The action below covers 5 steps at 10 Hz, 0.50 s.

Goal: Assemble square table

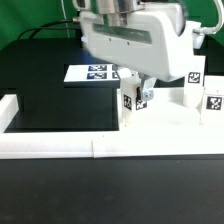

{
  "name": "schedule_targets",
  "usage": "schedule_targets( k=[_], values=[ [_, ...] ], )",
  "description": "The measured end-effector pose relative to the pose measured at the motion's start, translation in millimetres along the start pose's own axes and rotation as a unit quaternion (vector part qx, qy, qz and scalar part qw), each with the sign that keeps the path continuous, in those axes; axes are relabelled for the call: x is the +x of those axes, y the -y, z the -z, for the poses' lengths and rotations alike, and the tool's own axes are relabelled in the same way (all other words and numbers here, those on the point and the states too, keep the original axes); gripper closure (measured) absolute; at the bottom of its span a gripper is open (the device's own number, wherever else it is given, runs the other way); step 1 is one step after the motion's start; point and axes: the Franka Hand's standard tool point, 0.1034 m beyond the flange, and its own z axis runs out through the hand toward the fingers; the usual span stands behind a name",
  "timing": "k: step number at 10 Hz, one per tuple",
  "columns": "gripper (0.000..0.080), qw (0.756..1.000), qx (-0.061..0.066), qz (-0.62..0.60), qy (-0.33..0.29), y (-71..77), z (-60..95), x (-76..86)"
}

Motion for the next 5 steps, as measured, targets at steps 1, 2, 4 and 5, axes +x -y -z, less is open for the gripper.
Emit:
schedule_targets(
  k=[1,2,4,5],
  values=[
    [0.0509,0.999,0.004,-0.042,0.006,-0.4,-2.3,0.2],
    [0.0509,0.995,0.008,-0.095,0.008,-0.1,-3.2,0.3],
    [0.0437,0.995,0.011,-0.101,0.006,-0.3,-4.3,-0.1],
    [0.0437,0.997,0.011,-0.077,0.005,-0.4,-4.4,0.0]
  ],
)
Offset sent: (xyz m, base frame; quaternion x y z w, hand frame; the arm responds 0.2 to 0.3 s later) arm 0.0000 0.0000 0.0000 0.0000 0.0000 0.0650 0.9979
